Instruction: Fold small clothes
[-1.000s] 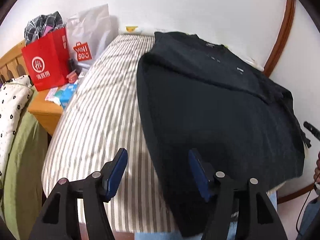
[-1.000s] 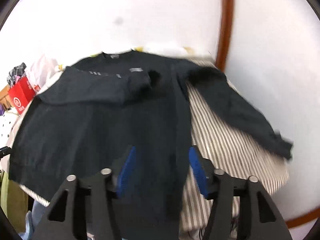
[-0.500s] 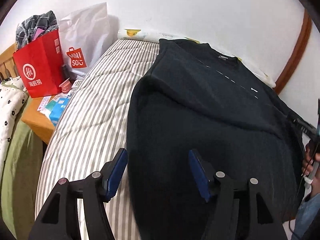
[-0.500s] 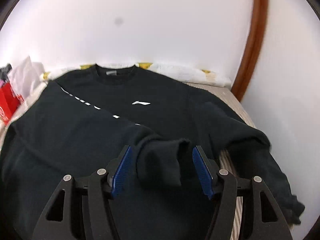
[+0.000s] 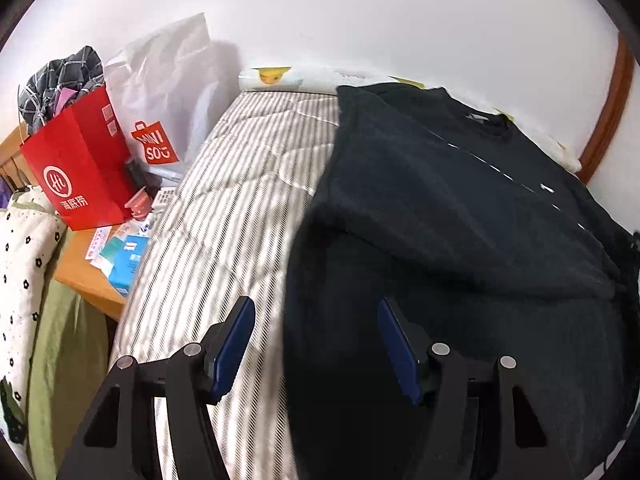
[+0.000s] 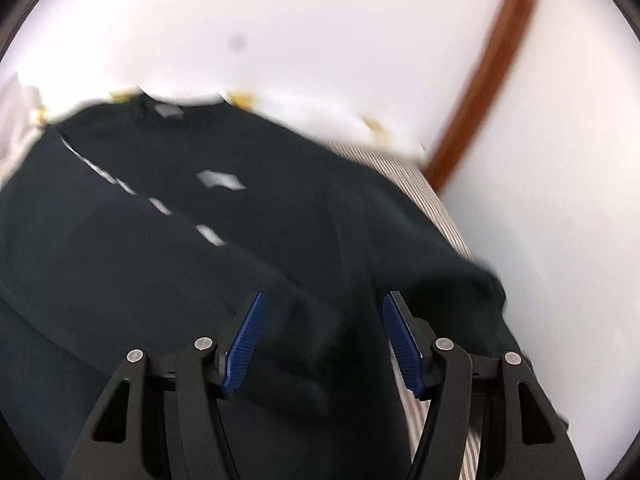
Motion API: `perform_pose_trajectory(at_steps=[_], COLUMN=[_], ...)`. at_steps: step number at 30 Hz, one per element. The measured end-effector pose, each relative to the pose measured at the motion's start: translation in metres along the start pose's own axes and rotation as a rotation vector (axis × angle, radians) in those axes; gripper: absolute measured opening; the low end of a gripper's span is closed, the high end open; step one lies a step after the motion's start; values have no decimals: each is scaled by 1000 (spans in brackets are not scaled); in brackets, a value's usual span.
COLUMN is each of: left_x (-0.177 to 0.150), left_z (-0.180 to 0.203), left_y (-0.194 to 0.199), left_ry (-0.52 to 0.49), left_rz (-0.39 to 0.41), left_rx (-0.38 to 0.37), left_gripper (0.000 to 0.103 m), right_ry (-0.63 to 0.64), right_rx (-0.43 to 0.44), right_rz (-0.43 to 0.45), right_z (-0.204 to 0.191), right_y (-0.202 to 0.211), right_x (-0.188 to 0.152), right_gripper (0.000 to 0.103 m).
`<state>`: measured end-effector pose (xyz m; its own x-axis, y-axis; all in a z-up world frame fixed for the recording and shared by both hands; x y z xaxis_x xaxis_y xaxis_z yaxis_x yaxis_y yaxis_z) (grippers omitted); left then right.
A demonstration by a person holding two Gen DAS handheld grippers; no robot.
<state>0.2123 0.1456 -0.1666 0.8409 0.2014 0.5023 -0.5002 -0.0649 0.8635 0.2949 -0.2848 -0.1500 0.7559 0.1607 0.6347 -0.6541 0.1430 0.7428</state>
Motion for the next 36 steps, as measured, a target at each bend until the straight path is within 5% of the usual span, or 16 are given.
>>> perform_pose_trajectory(at_steps=[6, 9, 15, 21, 27, 29, 31, 36], left_x=[18, 23, 34, 41, 48, 49, 49, 50], left_z=[-9, -14, -13, -10, -6, -7, -9, -21], left_y=[-18, -24, -40, -54, -59, -59, -56, -54], left_ry=[-38, -47, -93, -122, -148, -146, -140, -97], left_rz=[-22, -25, -19, -25, -9, -8, 5, 5], left_rx=[55, 43, 27, -7, -47, -77, -91, -106], left_gripper=[50, 43, 35, 27, 16, 9, 7, 7], right_ry=[137, 204, 288, 314, 264, 253, 290, 329], right_rx=[204, 362, 505, 549, 632, 692, 707, 673], right_rz=[86, 90, 63, 37, -31, -67, -97, -1], right_z=[-110, -177, -275, -336, -356, -364, -377, -390], right_y=[4, -6, -37, -71, -108, -117, -122, -106], right_x=[73, 108, 154, 186, 206, 211, 213, 220], right_gripper=[60, 60, 58, 58, 57, 46, 7, 7])
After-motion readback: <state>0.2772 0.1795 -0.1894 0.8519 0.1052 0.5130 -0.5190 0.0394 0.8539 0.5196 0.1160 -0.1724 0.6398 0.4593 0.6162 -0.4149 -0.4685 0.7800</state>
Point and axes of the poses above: each gripper's, at about its wrist camera, not at the fingertips, and y roughly against the way its jaws point, z to its right, x to its top, the point moved 2 cm from there along -y, roughly the way its jaws point, and after that the axes turned 7 degrees about -z, right-handed, at the moved point
